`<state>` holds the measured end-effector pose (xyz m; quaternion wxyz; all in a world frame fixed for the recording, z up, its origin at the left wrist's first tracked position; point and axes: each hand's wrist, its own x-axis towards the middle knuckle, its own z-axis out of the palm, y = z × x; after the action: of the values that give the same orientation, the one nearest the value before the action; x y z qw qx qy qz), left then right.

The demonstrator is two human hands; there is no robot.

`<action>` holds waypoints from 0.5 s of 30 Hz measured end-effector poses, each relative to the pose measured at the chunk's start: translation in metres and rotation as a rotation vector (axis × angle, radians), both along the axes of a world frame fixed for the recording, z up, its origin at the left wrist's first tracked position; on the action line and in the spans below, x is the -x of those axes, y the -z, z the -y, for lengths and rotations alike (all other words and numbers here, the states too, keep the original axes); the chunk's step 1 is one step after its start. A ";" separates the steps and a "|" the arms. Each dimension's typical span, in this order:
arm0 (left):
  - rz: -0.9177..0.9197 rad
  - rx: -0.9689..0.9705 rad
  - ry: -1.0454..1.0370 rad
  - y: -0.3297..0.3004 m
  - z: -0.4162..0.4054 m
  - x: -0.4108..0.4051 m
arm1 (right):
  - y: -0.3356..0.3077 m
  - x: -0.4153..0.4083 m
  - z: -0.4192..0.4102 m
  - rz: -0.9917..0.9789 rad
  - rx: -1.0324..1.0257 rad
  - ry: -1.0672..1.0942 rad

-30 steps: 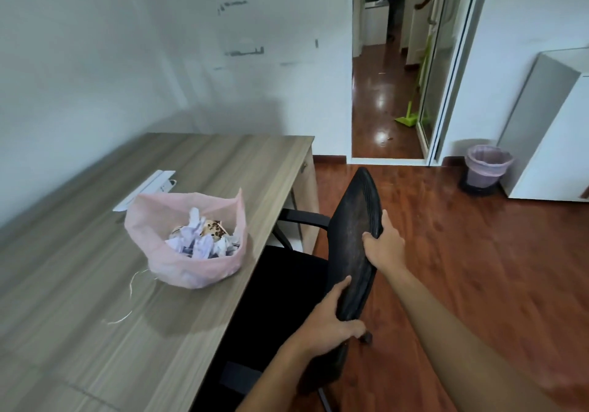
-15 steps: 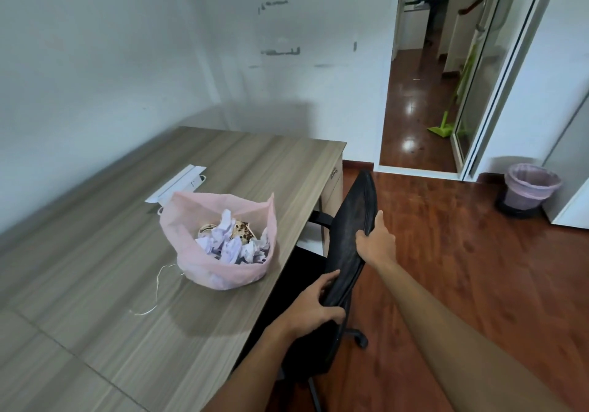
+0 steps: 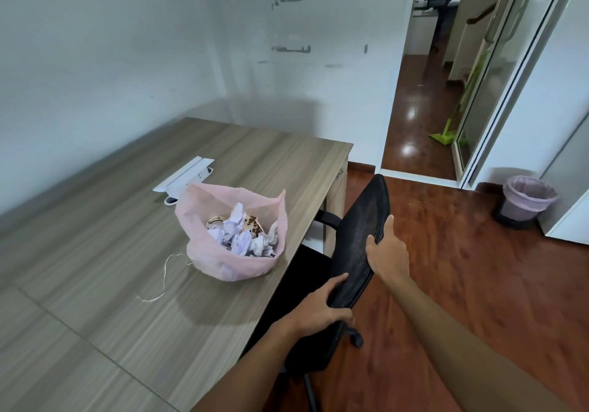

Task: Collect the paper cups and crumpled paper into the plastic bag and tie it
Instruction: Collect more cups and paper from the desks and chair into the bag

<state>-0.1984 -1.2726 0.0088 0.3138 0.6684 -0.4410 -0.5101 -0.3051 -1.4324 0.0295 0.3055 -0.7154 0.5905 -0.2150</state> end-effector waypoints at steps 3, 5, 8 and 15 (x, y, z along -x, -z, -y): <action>0.054 -0.012 0.043 -0.005 -0.002 -0.005 | -0.002 0.001 -0.002 -0.052 0.060 -0.004; 0.103 -0.017 0.086 -0.009 0.000 -0.011 | -0.005 0.000 0.000 -0.055 0.055 -0.012; 0.162 -0.032 0.129 -0.014 0.006 -0.019 | -0.009 -0.002 0.005 -0.079 0.030 -0.059; 0.180 -0.039 0.186 -0.009 0.021 -0.025 | -0.002 -0.007 0.020 -0.155 0.037 -0.098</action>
<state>-0.1733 -1.2938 0.0177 0.2113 0.6739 -0.5173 -0.4833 -0.2982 -1.4525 0.0315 0.2556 -0.7634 0.5727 -0.1546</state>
